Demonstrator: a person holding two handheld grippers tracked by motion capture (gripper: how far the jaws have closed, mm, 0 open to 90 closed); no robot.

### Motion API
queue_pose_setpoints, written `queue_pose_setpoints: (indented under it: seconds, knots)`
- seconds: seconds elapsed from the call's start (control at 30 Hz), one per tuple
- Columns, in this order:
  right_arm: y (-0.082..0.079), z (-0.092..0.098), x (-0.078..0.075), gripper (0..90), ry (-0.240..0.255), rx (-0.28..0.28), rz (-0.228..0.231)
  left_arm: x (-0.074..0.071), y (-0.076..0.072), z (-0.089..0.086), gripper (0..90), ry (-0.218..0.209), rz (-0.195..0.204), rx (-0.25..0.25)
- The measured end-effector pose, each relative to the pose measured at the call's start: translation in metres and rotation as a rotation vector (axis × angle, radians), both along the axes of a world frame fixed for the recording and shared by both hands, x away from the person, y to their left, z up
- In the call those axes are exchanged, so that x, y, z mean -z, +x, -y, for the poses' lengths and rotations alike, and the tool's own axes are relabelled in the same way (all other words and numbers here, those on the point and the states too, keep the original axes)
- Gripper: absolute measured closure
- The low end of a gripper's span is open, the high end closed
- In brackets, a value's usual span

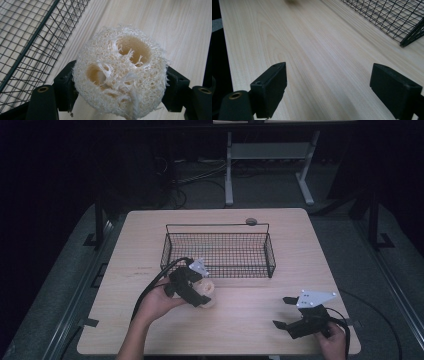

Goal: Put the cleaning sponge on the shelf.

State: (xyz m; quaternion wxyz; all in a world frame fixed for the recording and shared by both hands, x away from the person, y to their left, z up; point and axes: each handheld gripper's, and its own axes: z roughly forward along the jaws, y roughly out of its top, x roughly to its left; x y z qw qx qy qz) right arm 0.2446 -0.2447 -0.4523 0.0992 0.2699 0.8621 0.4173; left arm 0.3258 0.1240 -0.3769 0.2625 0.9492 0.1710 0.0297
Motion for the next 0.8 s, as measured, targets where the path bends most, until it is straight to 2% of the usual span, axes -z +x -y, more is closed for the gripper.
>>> queue_pose_setpoints:
  seconds: [0.67, 0.8]
  knots:
    - [0.001, 0.001, 0.001, 13.6, 0.003, 0.004, 0.004, -0.024, 0.016, -0.003, 27.3, -0.044, -0.012, 0.009]
    - [0.001, 0.001, 0.001, 13.6, 0.005, 0.003, 0.004, -0.025, 0.019, -0.004, 27.3, -0.059, -0.022, -0.003]
